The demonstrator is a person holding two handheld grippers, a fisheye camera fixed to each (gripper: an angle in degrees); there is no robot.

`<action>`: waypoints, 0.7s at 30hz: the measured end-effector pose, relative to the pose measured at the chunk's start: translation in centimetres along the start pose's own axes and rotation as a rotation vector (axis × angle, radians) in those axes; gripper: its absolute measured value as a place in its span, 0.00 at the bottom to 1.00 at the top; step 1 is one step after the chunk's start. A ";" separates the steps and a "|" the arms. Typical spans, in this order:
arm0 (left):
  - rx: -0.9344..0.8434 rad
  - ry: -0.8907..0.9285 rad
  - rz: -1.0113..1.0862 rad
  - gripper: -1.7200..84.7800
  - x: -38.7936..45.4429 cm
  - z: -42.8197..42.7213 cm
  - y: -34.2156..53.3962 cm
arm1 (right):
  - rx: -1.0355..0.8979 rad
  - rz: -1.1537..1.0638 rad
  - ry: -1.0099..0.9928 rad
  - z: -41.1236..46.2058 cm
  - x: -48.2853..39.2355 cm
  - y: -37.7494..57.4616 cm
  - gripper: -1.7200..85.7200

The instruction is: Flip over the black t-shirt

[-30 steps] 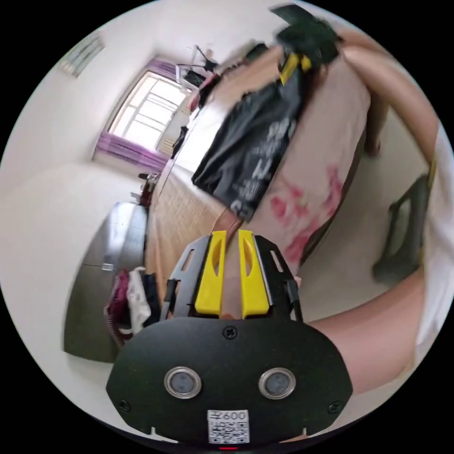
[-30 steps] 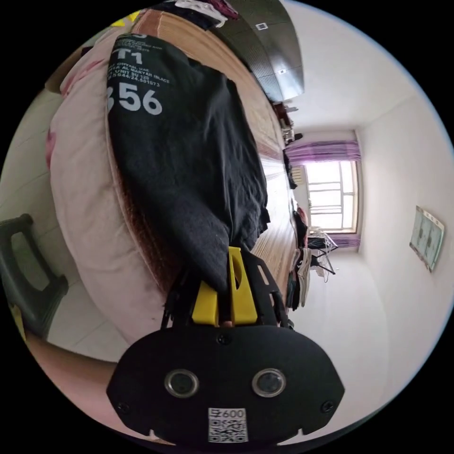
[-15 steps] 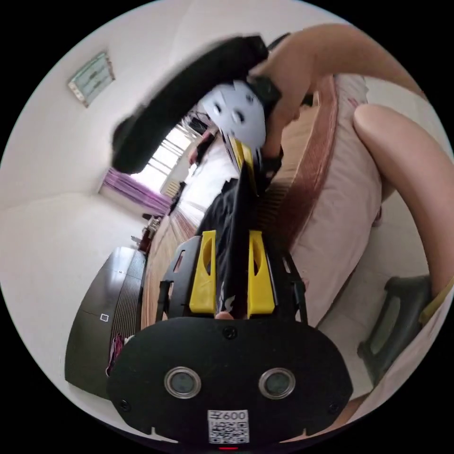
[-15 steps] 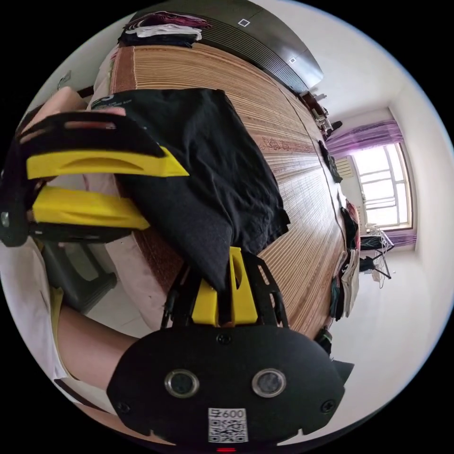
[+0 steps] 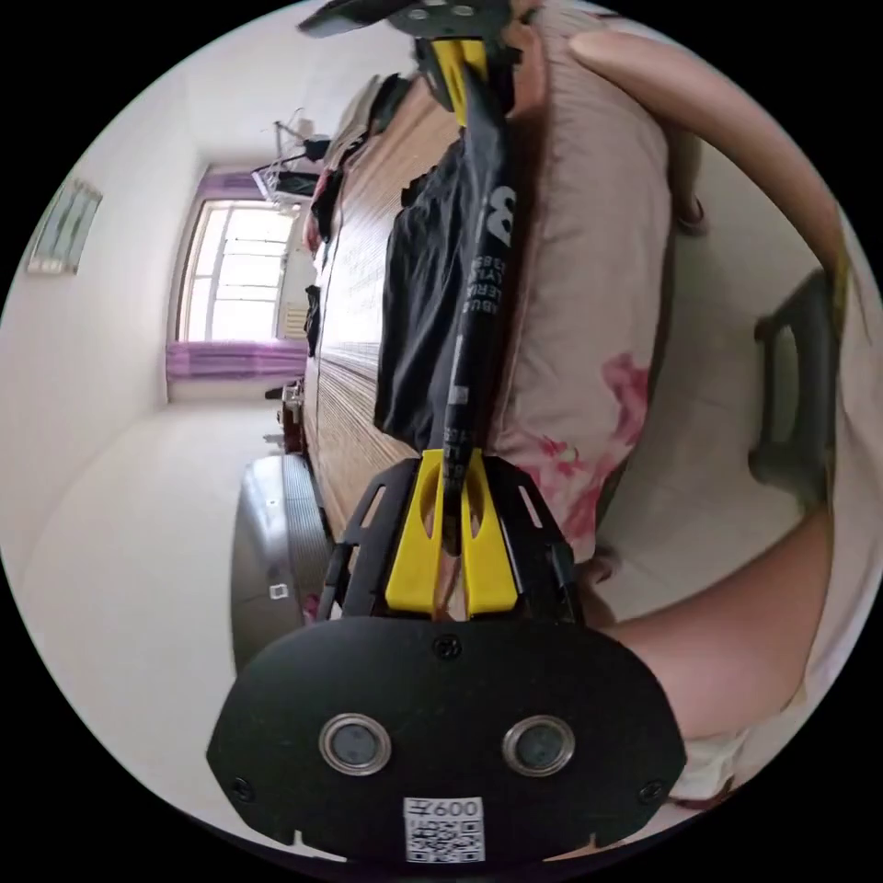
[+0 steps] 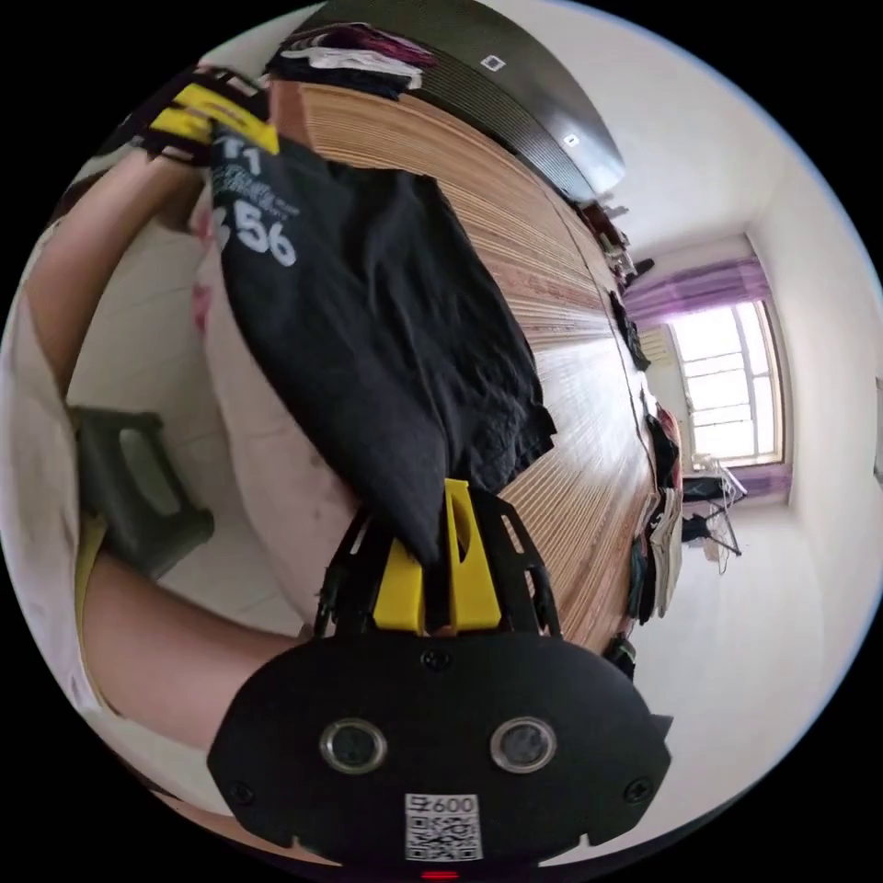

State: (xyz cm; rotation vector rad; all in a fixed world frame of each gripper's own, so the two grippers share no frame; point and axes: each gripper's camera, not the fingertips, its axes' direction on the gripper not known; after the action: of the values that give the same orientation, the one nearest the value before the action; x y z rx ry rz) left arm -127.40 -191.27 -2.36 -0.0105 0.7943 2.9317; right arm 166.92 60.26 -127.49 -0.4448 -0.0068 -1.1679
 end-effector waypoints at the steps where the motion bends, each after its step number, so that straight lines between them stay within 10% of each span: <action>1: -0.009 -0.023 0.064 0.05 0.2 -2.1 -0.1 | 0.011 -0.066 -0.049 -1.7 -1.0 1.0 0.01; 15: 0.063 0.081 -0.003 0.04 -10.6 -19.7 0.1 | -0.004 -0.385 -0.279 -21.4 -2.3 3.6 0.01; 21: 0.054 -0.099 -0.126 0.03 -17.1 -12.7 -3.4 | 0.031 -0.091 0.155 -16.1 5.5 -2.8 0.01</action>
State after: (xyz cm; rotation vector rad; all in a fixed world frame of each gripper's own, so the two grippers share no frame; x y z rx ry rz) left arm -110.33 -196.43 -14.52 0.0854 0.8261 2.7683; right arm 163.10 48.98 -139.95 -0.3284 0.0902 -1.2881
